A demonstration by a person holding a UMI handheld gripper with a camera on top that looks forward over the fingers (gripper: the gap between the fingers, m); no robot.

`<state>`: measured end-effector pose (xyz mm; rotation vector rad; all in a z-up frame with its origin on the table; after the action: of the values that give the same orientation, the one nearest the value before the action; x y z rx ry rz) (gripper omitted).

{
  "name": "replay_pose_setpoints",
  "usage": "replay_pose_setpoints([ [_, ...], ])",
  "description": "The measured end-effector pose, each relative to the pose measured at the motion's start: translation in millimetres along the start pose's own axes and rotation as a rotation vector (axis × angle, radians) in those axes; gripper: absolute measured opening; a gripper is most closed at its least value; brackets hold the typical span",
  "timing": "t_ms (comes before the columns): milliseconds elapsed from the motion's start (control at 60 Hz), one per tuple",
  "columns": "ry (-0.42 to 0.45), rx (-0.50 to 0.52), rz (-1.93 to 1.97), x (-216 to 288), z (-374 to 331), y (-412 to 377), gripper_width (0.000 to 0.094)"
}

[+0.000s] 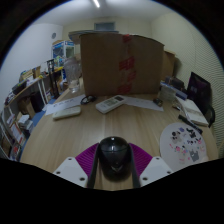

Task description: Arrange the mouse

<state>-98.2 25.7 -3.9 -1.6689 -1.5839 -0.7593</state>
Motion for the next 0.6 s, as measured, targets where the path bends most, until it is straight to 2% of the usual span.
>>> replay_pose_setpoints([
  [83, -0.019, -0.016, 0.022, -1.2, -0.2, 0.3, 0.0430],
  [100, -0.023, -0.017, 0.013, -1.6, -0.4, 0.1, 0.0463],
  [117, -0.024, -0.018, 0.001, -1.1, -0.4, -0.2, 0.0398],
  [217, -0.057, 0.017, -0.005, 1.1, -9.3, -10.1, 0.0363],
  [267, -0.002, 0.052, -0.041, 24.5, -26.6, -16.8, 0.0358],
  [350, 0.143, 0.081, -0.084, 88.2, -65.0, -8.3, 0.0358],
  [467, 0.317, 0.014, -0.012, 173.3, -114.5, 69.6, 0.0355],
  [517, 0.348, -0.029, 0.008, 189.8, -120.4, 115.5, 0.0355],
  [600, 0.302, -0.097, 0.036, 175.4, -111.1, 181.4, 0.0353],
])
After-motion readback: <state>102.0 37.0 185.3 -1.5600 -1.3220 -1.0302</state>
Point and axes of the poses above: the point between the fingertips, and its own axes, seen from behind it with the camera up: y to the right, x up, z forward, the way the camera looks, the point moved 2 cm from there along -z, backward, against the way the camera looks, and after that the axes turned 6 degrees about z, right-handed, at the moved point
